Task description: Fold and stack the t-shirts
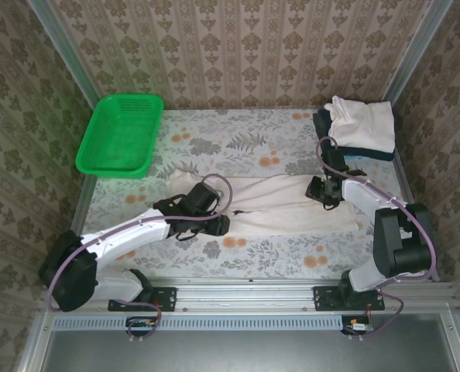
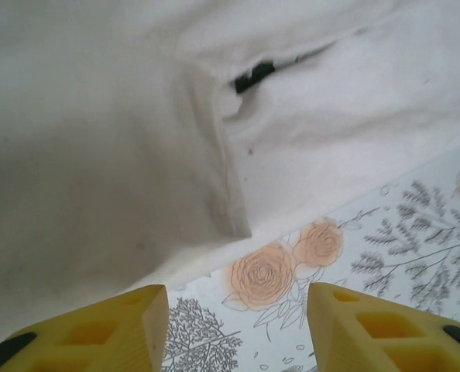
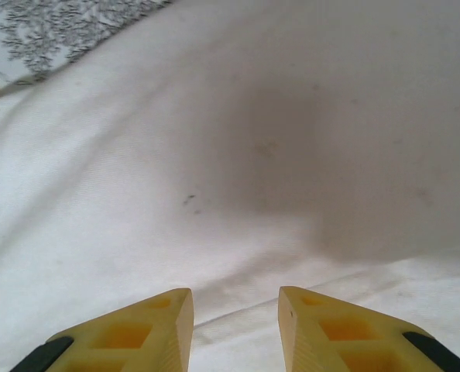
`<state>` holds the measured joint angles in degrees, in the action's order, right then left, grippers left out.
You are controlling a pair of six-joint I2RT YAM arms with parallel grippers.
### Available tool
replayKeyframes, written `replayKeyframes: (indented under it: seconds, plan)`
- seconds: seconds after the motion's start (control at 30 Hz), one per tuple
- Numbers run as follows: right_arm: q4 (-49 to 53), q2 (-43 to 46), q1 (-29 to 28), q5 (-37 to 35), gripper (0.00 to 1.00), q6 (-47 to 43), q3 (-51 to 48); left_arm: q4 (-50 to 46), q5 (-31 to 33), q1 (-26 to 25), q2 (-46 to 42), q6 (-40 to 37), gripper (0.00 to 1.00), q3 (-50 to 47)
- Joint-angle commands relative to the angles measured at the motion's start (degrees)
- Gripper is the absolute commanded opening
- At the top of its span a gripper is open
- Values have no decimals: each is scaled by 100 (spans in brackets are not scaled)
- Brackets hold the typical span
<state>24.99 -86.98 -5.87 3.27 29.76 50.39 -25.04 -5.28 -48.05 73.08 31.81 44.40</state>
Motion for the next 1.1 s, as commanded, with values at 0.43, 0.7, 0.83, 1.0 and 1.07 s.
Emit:
replayKeyframes:
  seconds: [0.43, 0.7, 0.83, 1.0, 1.07]
  plan:
    - [1218, -2018, 154, -734, 45, -224, 1890, 66, 485, 2611, 3645, -335, 47, 2324]
    - [935, -1295, 632, -459, 53, 65, 763, 77, 462, 3170, 3847, -156, 41, 2282]
    - [1005, -770, 549, -237, 57, 121, 371, 11, 422, 3135, 3955, -172, 42, 2592]
    - [1085, -168, 407, -218, 61, 130, 286, -139, 244, 3071, 4744, -251, 41, 3725]
    - [1068, -135, 400, -301, 62, 62, 448, -327, 214, 3024, 5206, -348, 40, 4510]
